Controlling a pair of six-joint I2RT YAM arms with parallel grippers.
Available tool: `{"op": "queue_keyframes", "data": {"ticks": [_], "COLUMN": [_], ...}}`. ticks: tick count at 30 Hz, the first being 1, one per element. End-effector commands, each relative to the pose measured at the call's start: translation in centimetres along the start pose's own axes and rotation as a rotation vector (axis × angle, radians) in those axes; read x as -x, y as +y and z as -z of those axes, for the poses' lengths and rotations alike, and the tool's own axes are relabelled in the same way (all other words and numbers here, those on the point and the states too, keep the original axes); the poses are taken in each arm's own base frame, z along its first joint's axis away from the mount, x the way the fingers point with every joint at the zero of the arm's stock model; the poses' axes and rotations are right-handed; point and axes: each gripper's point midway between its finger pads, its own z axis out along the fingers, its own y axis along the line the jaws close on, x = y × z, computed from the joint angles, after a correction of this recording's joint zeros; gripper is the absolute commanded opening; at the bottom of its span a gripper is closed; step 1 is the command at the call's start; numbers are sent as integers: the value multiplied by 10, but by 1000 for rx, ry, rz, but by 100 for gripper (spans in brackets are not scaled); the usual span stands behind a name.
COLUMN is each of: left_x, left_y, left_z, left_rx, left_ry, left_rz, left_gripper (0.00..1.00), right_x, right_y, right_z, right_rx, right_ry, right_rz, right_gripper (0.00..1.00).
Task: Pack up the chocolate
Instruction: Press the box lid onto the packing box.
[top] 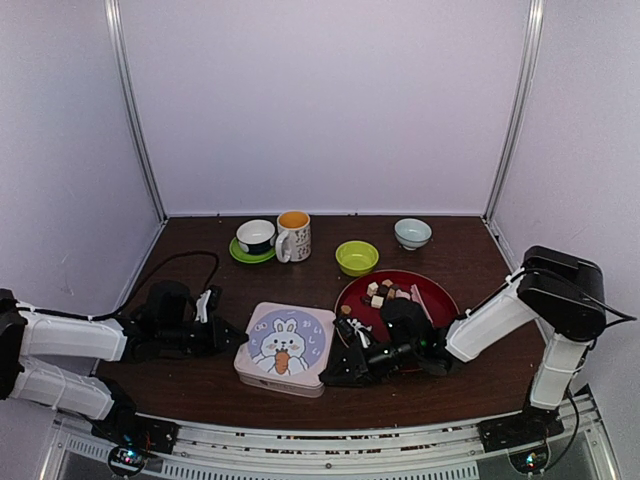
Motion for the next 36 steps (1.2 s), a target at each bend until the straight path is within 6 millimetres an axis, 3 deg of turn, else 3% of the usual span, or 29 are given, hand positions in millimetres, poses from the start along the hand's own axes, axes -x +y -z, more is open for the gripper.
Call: {"op": "queue_keyframes", "data": {"ticks": [1,7,14,18,22,29,36], "left_x": [-31,-20,-11,-6,-4,-12,-28], "left_y": [-7,-9,-7,-5,-5,-13,-42], "left_z": [-2,3,9,15,28,47,63], "left_rx": [-35,2,57,106,140,131,23], "left_ry": [138,112,87,78,65,84,131], "left_rz": [-26,-61,-85,-105,-125,-132,-150], "left_gripper": [14,19,39,57,66,69,61], "right_x": [-5,8,21,26,33,55,88], "right_y": [-1,-2,-4,-7,-6,-1,12], "right_z": [-7,6,22,30,38,57,72], "right_rx": [-24,-97,-170,-211,-220,-280,-312], "right_ry": [-14,-50,-87,-92,-104,-140,-200], "right_rz": [72,116,149,162,169,217,283], "right_gripper": [21,34,41,47,56,59,62]}}
